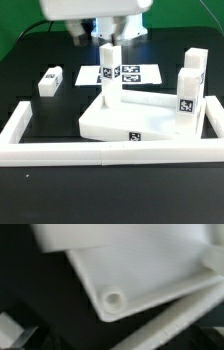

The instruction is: Assemble desk

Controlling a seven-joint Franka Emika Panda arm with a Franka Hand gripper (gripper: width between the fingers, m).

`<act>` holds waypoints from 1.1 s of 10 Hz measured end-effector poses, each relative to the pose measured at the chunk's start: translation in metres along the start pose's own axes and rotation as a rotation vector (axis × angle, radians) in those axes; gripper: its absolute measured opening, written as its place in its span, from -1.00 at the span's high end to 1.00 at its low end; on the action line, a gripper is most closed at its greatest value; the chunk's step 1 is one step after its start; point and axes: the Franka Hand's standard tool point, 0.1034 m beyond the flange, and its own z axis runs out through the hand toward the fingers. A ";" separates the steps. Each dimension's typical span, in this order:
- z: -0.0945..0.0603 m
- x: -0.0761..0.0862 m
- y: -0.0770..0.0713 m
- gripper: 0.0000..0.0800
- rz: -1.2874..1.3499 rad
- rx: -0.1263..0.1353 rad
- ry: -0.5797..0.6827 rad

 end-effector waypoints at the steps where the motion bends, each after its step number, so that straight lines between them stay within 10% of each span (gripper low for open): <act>1: 0.010 0.002 0.036 -0.62 -0.097 -0.020 -0.018; 3: 0.036 0.002 0.072 -0.62 -0.207 -0.054 -0.014; 7: 0.040 -0.004 0.073 -0.62 -0.278 -0.056 -0.042; 11: 0.072 -0.016 0.142 -0.62 -0.357 -0.155 -0.354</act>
Offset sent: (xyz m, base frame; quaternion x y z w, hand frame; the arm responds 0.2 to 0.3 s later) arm 0.0000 0.0000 0.0000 0.0000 0.0000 -0.1938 0.9810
